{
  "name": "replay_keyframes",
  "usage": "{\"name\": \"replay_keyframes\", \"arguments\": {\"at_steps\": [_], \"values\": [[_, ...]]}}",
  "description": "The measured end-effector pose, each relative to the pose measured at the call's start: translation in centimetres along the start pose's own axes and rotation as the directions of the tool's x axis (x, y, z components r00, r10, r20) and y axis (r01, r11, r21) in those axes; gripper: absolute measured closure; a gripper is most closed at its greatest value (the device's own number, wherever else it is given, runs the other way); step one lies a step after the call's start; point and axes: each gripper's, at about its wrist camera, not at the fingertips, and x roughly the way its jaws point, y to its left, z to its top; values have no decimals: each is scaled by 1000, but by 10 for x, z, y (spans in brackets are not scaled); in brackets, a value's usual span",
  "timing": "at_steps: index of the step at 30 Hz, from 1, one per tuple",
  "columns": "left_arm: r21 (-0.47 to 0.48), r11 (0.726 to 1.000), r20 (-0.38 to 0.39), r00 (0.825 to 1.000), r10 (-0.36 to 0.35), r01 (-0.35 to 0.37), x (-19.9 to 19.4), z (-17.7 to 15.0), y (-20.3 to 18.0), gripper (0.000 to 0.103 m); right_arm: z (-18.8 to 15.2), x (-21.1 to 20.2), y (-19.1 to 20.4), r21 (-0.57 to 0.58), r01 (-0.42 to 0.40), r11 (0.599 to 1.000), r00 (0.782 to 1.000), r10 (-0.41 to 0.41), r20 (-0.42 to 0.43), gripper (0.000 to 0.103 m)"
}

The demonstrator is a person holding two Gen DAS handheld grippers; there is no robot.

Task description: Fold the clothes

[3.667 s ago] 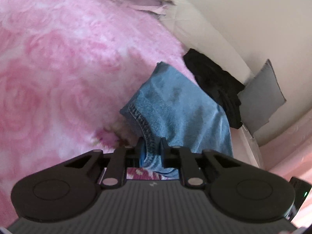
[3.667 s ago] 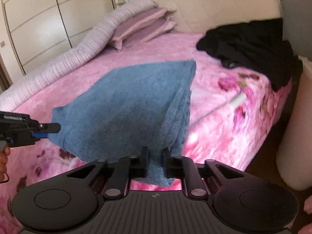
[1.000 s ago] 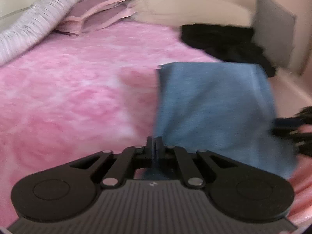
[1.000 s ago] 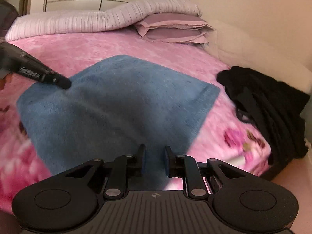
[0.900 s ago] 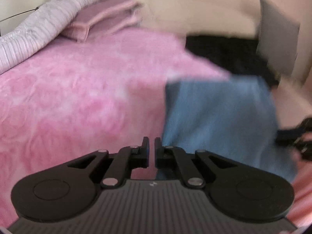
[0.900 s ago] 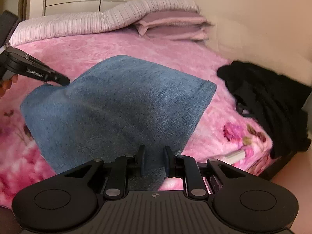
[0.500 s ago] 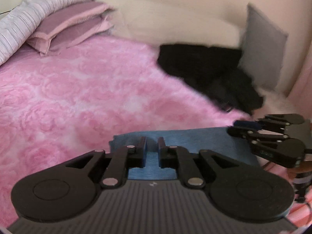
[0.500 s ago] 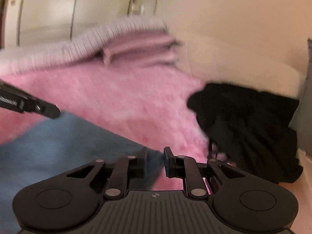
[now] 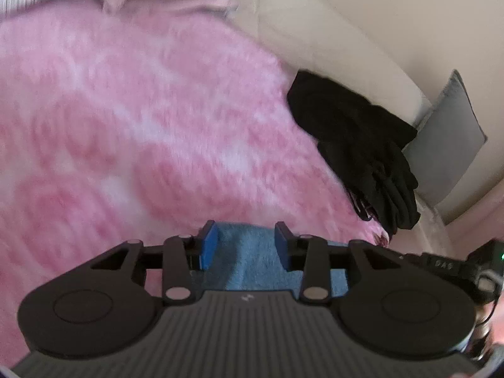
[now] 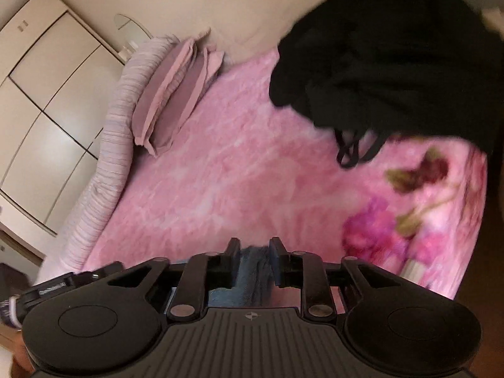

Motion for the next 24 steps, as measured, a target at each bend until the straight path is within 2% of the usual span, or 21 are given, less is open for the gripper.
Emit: {"name": "replay_keyframes", "arguments": {"at_steps": [1, 3, 6, 7, 8, 9, 11, 12, 14, 16, 18, 19, 21, 22, 24], "values": [[-17, 1000, -4, 1000, -6, 6, 3, -2, 3, 72, -1, 2, -4, 30, -3, 1000, 1000, 3, -5, 91], [-51, 999, 10, 1000, 0, 1, 4, -3, 10, 92, -4, -3, -13, 94, -43, 995, 999, 42, 9, 96], [-96, 993, 39, 997, -59, 62, -1, -5, 24, 96, -6, -14, -32, 221, -149, 964, 989, 140, 55, 101], [-110, 991, 51, 996, -76, 81, -2, -5, 28, 96, -7, -12, -39, 263, -160, 951, 987, 151, 56, 102], [-96, 993, 72, 996, -57, 63, -4, -6, 28, 103, -8, -8, -47, 306, -167, 937, 986, 158, 55, 103], [-81, 996, 92, 995, -36, 44, -5, -7, 27, 103, -11, -2, -54, 338, -130, 932, 991, 124, 40, 103], [-15, 999, 128, 990, 51, -50, -5, -5, 22, 103, -20, 9, -67, 392, -65, 918, 998, 67, 8, 103], [-23, 999, 115, 992, 45, -42, -5, -5, 26, 103, -23, 10, -65, 345, 13, 938, 1000, -12, -5, 103], [-40, 998, 103, 993, 49, -45, -8, -6, 32, 103, -24, 7, -47, 155, 82, 985, 996, -84, 7, 103], [-5, 1000, 116, 993, 28, -27, -21, -8, 24, 103, -22, -3, -21, -16, 184, 983, 982, -183, 51, 103], [63, 998, 135, 991, 8, -17, -37, -14, 9, 100, -23, -26, 4, -144, 251, 957, 959, -226, 171, 103], [111, 994, 147, 989, -2, -15, -46, -18, 0, 100, -26, -38, 16, -195, 256, 947, 952, -212, 221, 103], [209, 978, 153, 988, -15, -17, -60, -30, -20, 100, -38, -57, 39, -318, 213, 924, 959, -137, 247, 99], [264, 964, 148, 989, -10, -29, -62, -39, -30, 100, -47, -61, 48, -373, 204, 905, 964, -119, 236, 95], [378, 924, 125, 992, 17, -63, -59, -59, -48, 99, -72, -61, 63, -504, 184, 844, 975, -93, 200, 91]]}}
